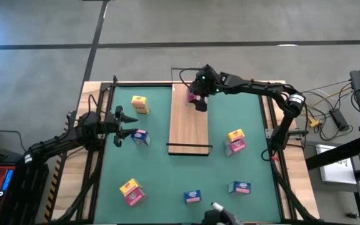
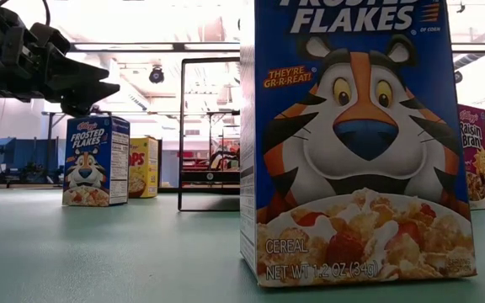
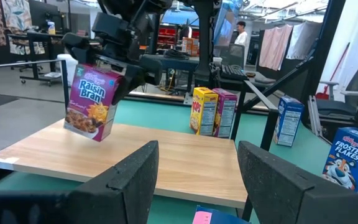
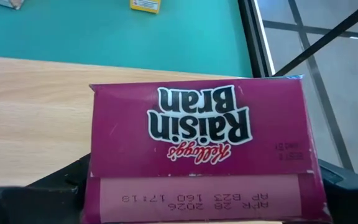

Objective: Stack cereal on shelf
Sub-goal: Put the top right pink cereal box on the shelf

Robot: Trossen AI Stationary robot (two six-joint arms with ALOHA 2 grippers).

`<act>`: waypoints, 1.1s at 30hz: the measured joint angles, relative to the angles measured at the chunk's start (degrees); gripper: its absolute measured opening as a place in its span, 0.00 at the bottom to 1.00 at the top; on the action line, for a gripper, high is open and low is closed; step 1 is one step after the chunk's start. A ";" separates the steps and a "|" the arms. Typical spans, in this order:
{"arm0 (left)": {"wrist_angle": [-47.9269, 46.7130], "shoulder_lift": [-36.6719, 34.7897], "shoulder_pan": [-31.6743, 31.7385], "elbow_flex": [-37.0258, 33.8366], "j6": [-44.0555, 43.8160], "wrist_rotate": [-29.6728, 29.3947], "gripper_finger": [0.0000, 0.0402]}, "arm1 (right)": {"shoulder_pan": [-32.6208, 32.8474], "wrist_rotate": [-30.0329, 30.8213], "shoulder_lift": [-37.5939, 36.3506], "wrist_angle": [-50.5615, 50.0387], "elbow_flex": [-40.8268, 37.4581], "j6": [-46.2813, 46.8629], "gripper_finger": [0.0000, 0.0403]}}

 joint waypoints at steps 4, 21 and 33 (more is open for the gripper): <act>0.00 -0.01 -0.01 0.00 0.00 0.01 0.51 | -0.58 -0.22 1.05 -0.09 0.75 -0.02 0.80; 0.00 0.00 0.00 0.00 -0.02 0.02 0.51 | -2.46 -1.77 1.67 -0.17 1.11 0.86 0.89; 0.00 0.00 0.00 -0.01 -0.01 0.02 0.51 | -2.70 -1.41 1.58 0.03 1.11 0.40 0.90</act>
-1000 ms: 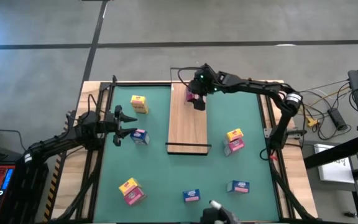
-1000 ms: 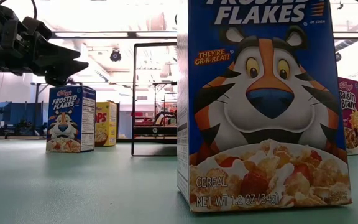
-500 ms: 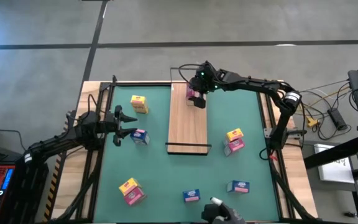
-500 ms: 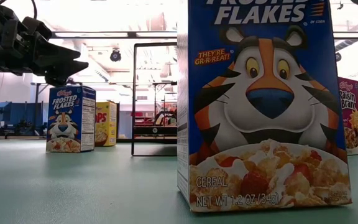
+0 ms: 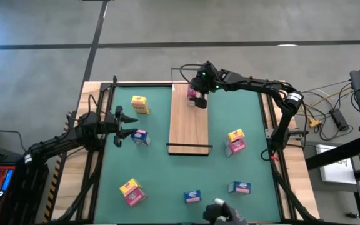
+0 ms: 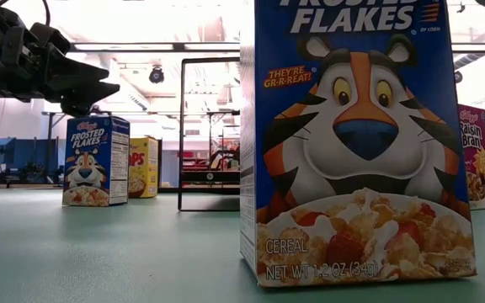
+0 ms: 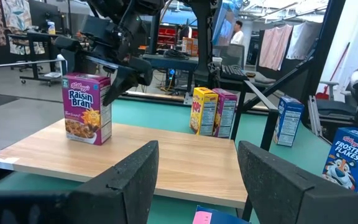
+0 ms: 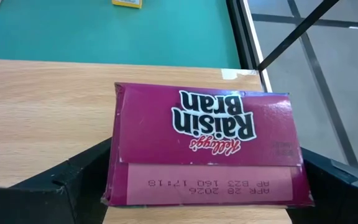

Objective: Stack cereal on shelf
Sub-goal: Put the top right pink cereal box on the shelf

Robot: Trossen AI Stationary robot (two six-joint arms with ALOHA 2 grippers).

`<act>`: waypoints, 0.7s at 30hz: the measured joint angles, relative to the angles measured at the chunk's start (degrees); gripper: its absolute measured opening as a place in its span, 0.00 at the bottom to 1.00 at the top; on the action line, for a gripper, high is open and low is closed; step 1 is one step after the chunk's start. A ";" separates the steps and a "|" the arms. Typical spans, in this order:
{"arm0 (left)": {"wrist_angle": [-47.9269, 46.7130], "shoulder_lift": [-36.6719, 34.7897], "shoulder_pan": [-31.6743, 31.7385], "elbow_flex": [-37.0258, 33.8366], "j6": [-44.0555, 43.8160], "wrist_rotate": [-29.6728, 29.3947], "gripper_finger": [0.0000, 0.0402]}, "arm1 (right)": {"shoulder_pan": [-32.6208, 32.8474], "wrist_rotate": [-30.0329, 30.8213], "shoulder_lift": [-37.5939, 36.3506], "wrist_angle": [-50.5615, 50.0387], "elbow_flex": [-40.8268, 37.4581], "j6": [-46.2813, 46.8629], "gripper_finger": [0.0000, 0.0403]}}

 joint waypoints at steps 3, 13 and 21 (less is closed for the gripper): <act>0.00 0.00 -0.01 0.01 -0.01 0.00 0.51 | 0.00 0.12 -0.53 -0.01 0.00 -0.02 0.90; 0.00 0.00 -0.01 0.00 0.01 -0.02 0.51 | -0.05 -0.03 -1.61 -0.29 0.00 -0.42 0.90; 0.00 0.00 -0.01 0.01 0.00 -0.01 0.51 | -0.13 -1.82 -2.96 -0.53 0.00 -1.67 0.90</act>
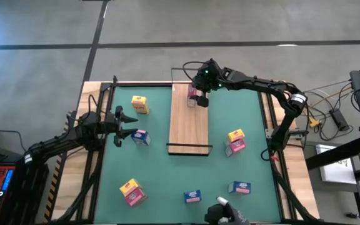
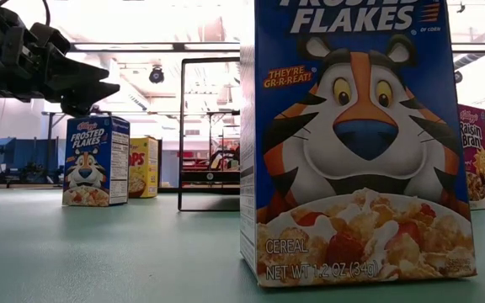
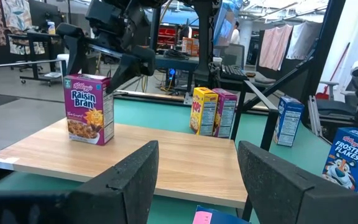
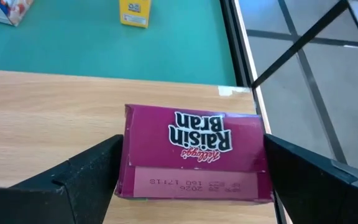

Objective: Stack cereal on shelf
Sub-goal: Put the top right pink cereal box on the shelf, then put the right pink cereal box on the shelf

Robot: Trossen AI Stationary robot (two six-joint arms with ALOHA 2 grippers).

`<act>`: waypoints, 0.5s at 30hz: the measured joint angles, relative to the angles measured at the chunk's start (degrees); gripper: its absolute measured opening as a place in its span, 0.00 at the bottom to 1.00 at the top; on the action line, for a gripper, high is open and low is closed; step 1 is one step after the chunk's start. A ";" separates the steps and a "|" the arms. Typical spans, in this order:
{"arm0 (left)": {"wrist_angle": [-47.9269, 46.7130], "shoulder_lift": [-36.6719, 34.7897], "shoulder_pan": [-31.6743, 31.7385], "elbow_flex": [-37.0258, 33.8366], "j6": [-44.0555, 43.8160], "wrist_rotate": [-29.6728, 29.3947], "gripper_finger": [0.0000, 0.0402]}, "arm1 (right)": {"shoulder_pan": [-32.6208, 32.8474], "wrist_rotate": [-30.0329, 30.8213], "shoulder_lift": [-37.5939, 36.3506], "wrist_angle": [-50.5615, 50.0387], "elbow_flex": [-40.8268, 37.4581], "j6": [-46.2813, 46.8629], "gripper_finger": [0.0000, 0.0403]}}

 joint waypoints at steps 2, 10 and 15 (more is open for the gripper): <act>0.00 0.00 0.00 0.00 0.00 -0.01 0.51 | 0.00 0.00 -0.14 -0.06 0.00 0.00 0.90; 0.00 0.00 -0.01 0.00 0.00 0.00 0.51 | 0.02 -0.15 -2.65 -0.84 0.00 0.30 0.90; 0.00 0.00 0.00 -0.01 0.01 0.00 0.51 | 0.04 -0.10 -6.13 -2.59 0.00 0.80 0.90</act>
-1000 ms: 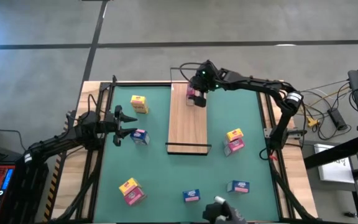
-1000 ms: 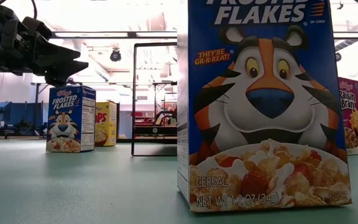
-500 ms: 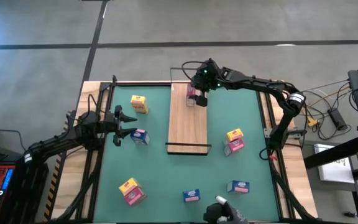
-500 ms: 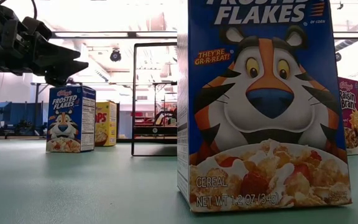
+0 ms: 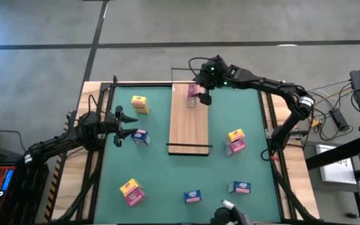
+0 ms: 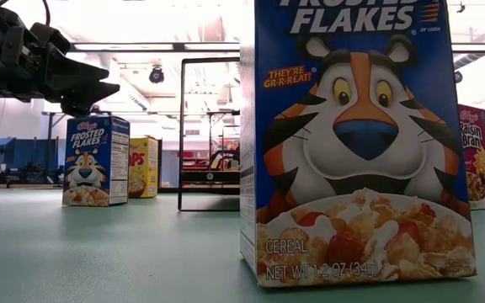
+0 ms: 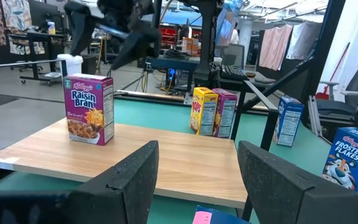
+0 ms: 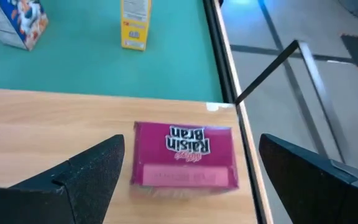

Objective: Stack cereal on shelf
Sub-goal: Put the right pink cereal box on the shelf

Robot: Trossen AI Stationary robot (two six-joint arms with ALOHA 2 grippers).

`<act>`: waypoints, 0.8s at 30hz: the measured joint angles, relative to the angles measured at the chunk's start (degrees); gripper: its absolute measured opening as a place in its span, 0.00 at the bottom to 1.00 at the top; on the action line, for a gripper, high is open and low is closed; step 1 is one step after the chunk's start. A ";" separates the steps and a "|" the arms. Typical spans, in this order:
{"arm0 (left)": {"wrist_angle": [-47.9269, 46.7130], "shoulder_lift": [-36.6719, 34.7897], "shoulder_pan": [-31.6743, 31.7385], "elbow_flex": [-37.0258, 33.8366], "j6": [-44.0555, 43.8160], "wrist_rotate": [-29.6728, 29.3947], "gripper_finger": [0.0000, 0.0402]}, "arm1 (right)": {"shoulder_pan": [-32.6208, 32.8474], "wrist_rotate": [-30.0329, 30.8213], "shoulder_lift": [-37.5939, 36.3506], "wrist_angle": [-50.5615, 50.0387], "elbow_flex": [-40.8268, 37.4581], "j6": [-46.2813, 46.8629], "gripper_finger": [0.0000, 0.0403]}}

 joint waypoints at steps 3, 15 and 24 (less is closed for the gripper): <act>0.00 0.00 0.00 -0.01 0.00 -0.01 0.51 | 0.26 0.15 -1.94 -4.35 0.00 0.95 0.90; 0.00 0.00 -0.01 0.00 0.00 0.00 0.51 | 3.53 8.76 -13.45 -12.18 -9.11 12.57 0.90; 0.00 0.02 0.00 0.01 -0.02 0.00 0.51 | 8.81 21.44 -27.12 -12.50 -21.48 32.03 0.90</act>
